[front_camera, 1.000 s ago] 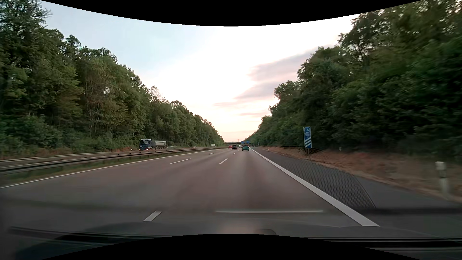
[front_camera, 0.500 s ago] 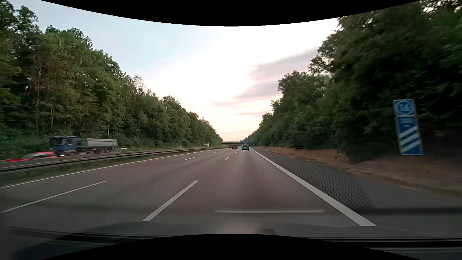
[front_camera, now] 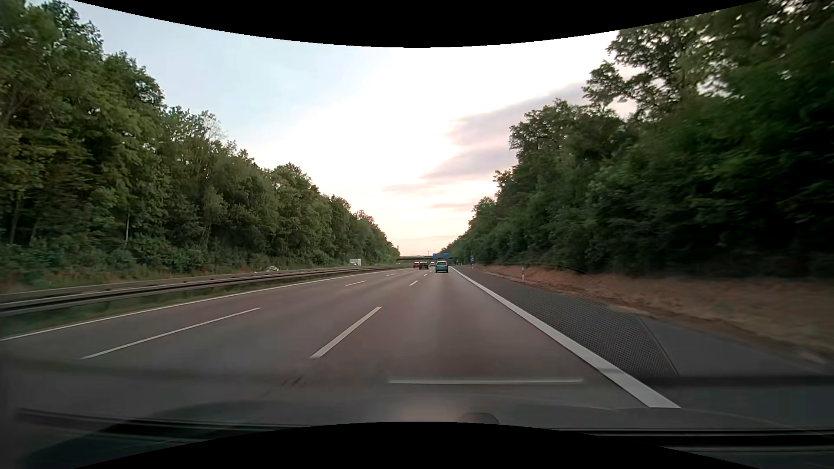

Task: Follow the waypoints while adhering to traffic rules and regulations

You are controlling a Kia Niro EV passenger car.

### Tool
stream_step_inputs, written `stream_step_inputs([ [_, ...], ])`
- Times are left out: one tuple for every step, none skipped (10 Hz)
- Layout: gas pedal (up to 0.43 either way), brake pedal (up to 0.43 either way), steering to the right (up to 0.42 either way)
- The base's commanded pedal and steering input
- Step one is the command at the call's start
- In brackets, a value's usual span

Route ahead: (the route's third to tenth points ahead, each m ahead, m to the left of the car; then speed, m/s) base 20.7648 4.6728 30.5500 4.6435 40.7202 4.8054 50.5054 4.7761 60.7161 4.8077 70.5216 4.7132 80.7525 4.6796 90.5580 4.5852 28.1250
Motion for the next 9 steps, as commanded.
stream_step_inputs([
  [0.177, 0.000, -0.003],
  [0.177, 0.000, -0.003],
  [0.177, 0.000, -0.003],
  [0.177, 0.000, -0.003],
  [0.177, 0.000, -0.003],
  [0.177, 0.000, -0.003],
  [0.177, 0.000, -0.003],
  [0.177, 0.000, -0.003],
  [0.177, 0.000, -0.003],
])
